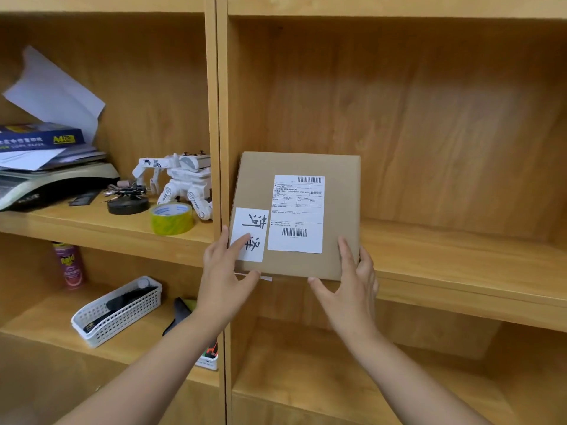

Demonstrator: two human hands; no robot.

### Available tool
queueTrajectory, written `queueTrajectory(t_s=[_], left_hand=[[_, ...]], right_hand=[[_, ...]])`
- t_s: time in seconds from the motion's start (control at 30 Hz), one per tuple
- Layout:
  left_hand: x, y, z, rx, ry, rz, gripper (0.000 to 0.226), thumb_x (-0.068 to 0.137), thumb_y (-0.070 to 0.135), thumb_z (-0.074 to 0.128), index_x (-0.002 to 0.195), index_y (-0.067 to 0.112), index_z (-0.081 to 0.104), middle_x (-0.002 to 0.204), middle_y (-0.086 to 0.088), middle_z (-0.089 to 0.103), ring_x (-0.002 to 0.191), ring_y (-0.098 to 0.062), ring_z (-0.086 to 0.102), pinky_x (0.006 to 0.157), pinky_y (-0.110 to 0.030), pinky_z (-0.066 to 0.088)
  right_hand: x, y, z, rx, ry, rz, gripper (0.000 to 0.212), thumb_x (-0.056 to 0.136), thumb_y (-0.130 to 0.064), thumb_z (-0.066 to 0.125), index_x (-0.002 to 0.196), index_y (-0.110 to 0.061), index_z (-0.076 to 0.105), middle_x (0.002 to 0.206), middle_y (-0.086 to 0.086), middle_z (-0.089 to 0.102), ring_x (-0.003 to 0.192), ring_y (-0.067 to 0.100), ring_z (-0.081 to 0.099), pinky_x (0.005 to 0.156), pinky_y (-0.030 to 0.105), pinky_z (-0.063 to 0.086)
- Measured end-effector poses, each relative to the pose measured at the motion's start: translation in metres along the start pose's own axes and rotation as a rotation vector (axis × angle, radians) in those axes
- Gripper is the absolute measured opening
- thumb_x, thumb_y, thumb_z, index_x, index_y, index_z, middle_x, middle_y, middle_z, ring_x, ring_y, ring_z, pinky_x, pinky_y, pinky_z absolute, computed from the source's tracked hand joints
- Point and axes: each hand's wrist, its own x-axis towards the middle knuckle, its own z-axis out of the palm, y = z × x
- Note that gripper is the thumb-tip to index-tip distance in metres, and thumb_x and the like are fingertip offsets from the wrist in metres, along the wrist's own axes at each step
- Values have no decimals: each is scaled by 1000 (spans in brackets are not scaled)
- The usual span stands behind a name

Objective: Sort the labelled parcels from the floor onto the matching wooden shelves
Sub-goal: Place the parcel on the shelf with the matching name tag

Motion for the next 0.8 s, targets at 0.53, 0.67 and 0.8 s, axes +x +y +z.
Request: queueTrajectory(t_s=[0.53,0.67,0.8], left_hand=[[55,-2,-11,424,10,381,39,85,15,61,124,18,57,126,-4,61,116,-30,51,98,-46,40],[73,-6,-5,536,35,457,39,83,13,63,122,14,59,119,-7,65,114,-29,56,109,-43,27],[86,-14,0,597,-17,492,48,80,15,62,127,13,52,122,-8,62,118,-26,54,114,-40,10]], right_hand=[[44,-29,6,-387,87,-175,35,90,-31,57,124,-27,58,138,14,48,129,36,38,106,51,25],[60,-31,14,-446,35,-151,37,94,-35,46,130,-29,51,137,7,50,133,31,32,110,49,21],[75,-28,22,-472,-33,-103,40,97,-40,36,137,-35,39,145,1,40,138,27,18,114,47,9]])
